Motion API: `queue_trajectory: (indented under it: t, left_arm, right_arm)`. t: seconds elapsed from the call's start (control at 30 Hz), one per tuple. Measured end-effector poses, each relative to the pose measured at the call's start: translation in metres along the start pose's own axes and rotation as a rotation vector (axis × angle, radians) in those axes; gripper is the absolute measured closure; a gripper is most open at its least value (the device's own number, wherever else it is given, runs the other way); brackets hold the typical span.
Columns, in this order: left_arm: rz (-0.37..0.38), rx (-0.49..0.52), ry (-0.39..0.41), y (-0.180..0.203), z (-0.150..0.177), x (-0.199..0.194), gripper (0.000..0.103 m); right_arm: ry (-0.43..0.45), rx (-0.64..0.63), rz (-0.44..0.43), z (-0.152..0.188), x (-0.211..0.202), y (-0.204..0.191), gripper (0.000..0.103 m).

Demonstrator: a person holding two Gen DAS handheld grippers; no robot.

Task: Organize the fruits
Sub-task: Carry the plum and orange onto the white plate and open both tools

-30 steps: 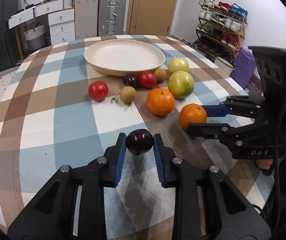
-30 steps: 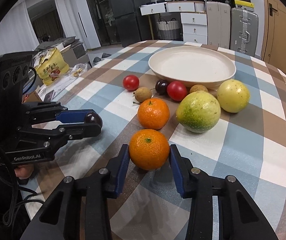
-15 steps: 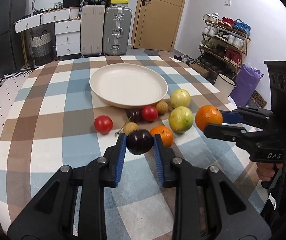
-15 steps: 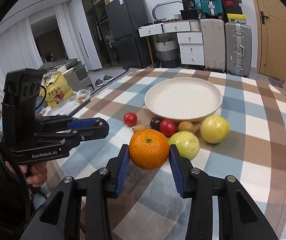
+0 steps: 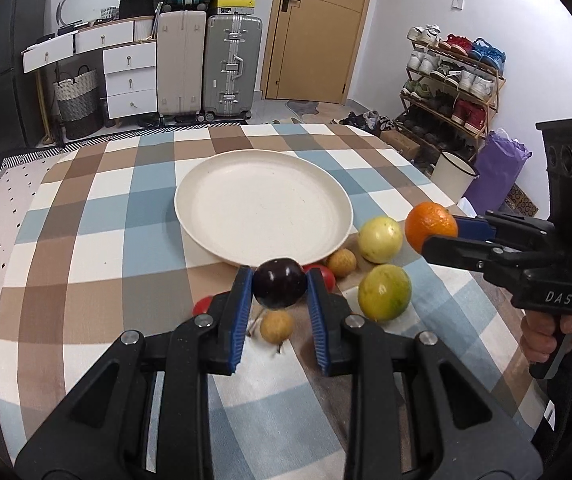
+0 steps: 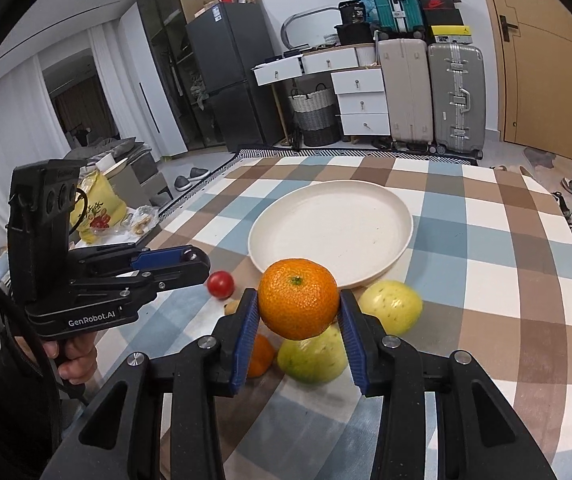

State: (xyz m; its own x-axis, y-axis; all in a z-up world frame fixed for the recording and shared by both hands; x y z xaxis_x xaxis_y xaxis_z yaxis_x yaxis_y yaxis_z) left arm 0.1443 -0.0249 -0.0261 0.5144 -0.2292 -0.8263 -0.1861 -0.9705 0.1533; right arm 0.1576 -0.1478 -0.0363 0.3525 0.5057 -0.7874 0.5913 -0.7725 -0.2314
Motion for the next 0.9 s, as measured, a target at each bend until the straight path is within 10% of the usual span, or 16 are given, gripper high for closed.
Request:
queue_trajectory:
  t: [0.9]
  left_arm:
    - [-0.067,-0.020,-0.036,-0.038,-0.083,0.071,0.078]
  right_arm:
    - [-0.066,0.050,0.029,-0.067,0.061,0.046,0.063]
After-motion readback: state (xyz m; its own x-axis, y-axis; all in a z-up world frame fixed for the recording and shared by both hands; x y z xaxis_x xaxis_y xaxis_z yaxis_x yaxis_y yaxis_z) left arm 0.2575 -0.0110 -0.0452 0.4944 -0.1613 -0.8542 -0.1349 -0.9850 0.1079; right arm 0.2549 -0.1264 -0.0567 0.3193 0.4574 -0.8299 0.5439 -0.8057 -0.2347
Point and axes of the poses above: each gripper's, at about its wrist camera, not at the fingertips, and x roughly the way its jaws point, y to its right, z to its underside, the point moved 8 cm from there along x, roughly the way its jaws point, and after that the axes turned 15 degrees about -y, right-handed, at the moved point
